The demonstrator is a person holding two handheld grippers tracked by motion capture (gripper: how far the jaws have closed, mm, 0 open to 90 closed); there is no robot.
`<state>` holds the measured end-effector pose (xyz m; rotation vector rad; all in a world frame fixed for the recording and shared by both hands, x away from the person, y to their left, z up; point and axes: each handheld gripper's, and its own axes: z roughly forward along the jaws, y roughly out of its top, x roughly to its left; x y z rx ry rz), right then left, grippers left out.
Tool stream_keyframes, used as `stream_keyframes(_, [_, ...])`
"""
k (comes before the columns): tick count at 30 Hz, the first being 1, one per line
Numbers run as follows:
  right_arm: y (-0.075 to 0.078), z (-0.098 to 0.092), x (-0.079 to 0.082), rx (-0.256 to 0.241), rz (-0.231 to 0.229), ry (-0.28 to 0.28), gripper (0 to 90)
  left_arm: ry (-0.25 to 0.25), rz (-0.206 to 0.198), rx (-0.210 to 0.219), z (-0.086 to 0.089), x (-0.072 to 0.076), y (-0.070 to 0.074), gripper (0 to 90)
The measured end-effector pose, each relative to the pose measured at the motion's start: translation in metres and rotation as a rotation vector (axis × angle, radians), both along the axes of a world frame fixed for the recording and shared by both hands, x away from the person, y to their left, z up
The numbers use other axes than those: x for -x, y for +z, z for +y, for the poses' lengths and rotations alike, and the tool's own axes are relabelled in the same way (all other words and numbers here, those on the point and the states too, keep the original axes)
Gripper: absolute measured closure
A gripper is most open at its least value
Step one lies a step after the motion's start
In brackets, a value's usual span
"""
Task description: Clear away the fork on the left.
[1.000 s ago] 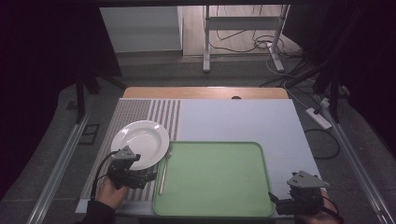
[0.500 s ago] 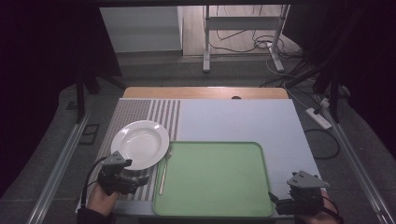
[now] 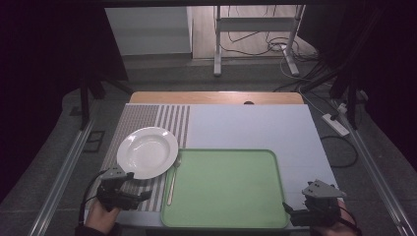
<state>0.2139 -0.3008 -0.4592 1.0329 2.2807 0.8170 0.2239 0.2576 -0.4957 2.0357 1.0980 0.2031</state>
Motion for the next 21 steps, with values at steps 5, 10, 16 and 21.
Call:
stream_keyframes(5, [0.000,0.000,0.000,0.001,0.002,-0.002,0.0,0.019,-0.010,0.011,0.003,0.004,0.001,0.0])
stream_keyframes(10, [0.000,0.000,0.000,0.002,0.001,-0.001,0.0,0.035,-0.021,0.005,0.007,0.008,0.002,0.0])
stream_keyframes(16, [0.000,0.000,0.000,0.002,0.001,-0.002,0.0,0.050,-0.027,0.011,0.012,0.014,0.004,0.0])
stream_keyframes(21, [0.000,0.000,0.000,0.003,0.001,-0.001,0.0,0.067,-0.030,0.004,0.015,0.018,0.005,0.0])
